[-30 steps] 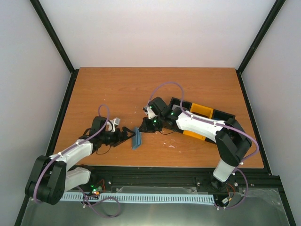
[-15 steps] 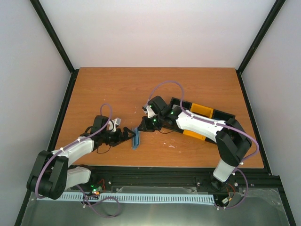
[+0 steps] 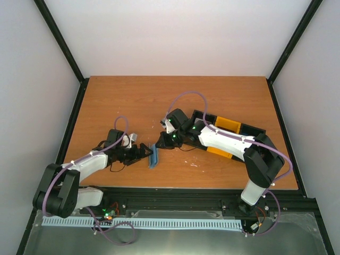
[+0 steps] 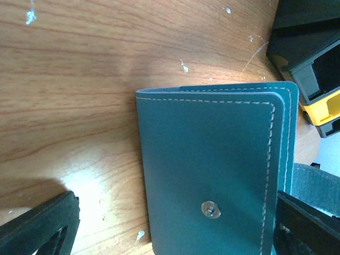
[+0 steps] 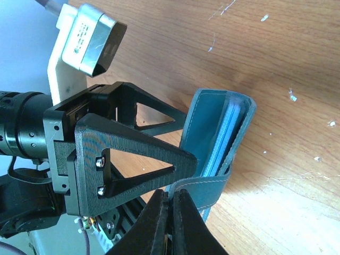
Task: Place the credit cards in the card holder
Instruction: Open the card holder at the center of the board.
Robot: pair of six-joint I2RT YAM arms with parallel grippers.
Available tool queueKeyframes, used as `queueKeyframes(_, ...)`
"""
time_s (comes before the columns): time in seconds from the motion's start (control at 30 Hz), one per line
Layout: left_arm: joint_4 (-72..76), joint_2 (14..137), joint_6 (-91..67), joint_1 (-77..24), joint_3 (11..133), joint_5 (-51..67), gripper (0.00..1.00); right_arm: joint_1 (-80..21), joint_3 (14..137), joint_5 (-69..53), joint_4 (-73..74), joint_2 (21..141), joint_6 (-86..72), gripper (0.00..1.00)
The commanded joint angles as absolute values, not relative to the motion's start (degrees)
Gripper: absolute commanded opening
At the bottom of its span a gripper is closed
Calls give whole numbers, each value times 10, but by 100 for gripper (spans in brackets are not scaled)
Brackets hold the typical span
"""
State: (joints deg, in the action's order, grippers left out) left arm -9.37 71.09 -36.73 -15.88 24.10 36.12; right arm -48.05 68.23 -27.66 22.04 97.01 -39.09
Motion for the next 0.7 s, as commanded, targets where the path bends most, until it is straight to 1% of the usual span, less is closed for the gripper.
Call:
queueKeyframes(0.0,-103,734,-372,-161,244,361,96,-487,697,-273,205,953,-397,3)
queueKeyframes(0.13,-97,737,-376,-161,239,380,100,-492,703,-273,205,957,-395,3)
queueKeyframes(0.3,-105,737,-369,-161,249,371,100,-496,706,-272,206,963,-396,3)
queueKeyframes(0.33,-113,742,-369,-161,253,366,99,-497,707,-272,206,963,-395,3)
queueKeyframes(0.4,-120,752,-368,-161,254,363,94,-497,708,-271,207,965,-395,3)
queueKeyframes(0.53,-114,742,-371,-161,247,359,87,-497,710,-268,208,967,-395,3)
queueKeyframes(0.6,-113,731,-373,-161,244,359,86,-497,708,-266,209,969,-396,3)
queueKeyframes(0.67,-114,717,-373,-161,243,361,89,-497,707,-262,210,970,-397,3)
